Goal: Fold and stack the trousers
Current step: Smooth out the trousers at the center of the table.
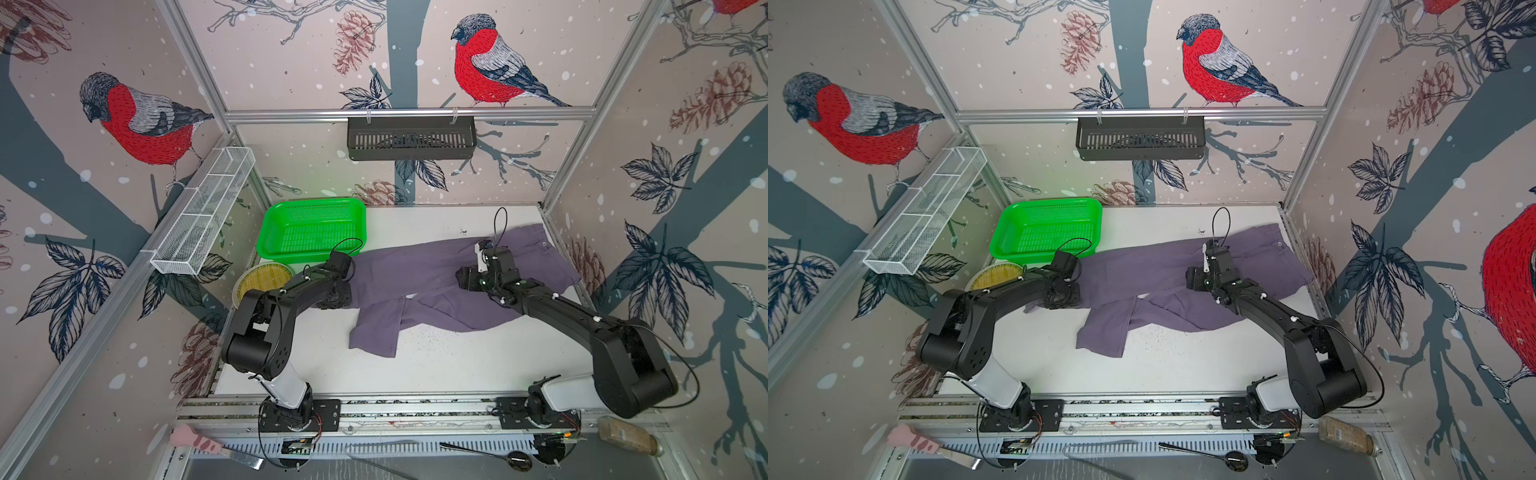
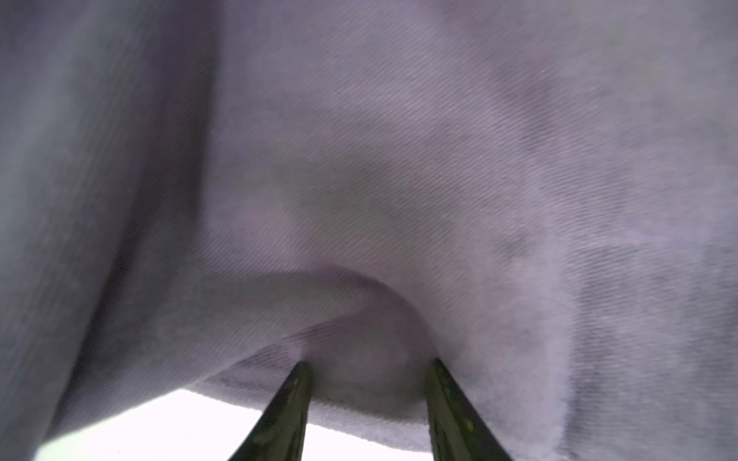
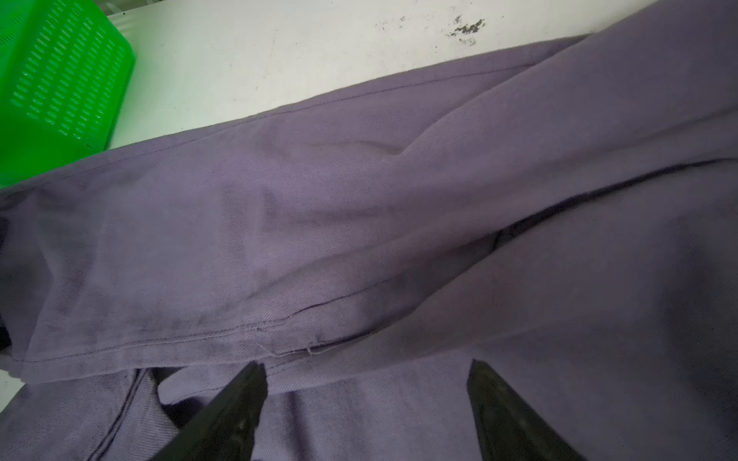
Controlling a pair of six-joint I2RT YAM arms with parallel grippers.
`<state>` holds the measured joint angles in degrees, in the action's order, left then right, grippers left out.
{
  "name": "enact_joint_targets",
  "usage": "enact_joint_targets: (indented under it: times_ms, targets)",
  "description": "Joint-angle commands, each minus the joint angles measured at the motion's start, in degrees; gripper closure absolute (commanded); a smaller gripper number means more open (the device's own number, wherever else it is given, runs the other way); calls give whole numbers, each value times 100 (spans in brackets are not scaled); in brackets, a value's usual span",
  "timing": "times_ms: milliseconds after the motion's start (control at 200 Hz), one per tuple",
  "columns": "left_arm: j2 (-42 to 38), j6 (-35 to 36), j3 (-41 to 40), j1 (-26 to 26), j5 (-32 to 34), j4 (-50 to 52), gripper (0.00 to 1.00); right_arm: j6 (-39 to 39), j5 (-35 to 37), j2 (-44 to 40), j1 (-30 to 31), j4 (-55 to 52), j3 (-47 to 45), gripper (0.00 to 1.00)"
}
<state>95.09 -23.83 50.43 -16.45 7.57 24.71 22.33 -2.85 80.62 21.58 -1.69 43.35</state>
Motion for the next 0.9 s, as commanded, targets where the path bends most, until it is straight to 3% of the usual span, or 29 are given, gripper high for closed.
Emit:
enact_joint_targets:
  times_ms: [0, 565, 730, 895]
  targets:
    - [71, -93, -212, -86, -632, 431, 52, -8, 149, -50, 4, 92, -85, 18]
    - [-1552, -720, -854, -464, -1629, 1220, 55, -225, 184, -106, -138, 104, -293, 18]
    - [-1867, -809, -463, -440, -595, 1775, 53, -253, 76, -229, -144, 125, -219, 18]
    - [-1718, -759, 23, -203, 13, 1474, 51, -301, 39, -195, -139, 81, -81, 18]
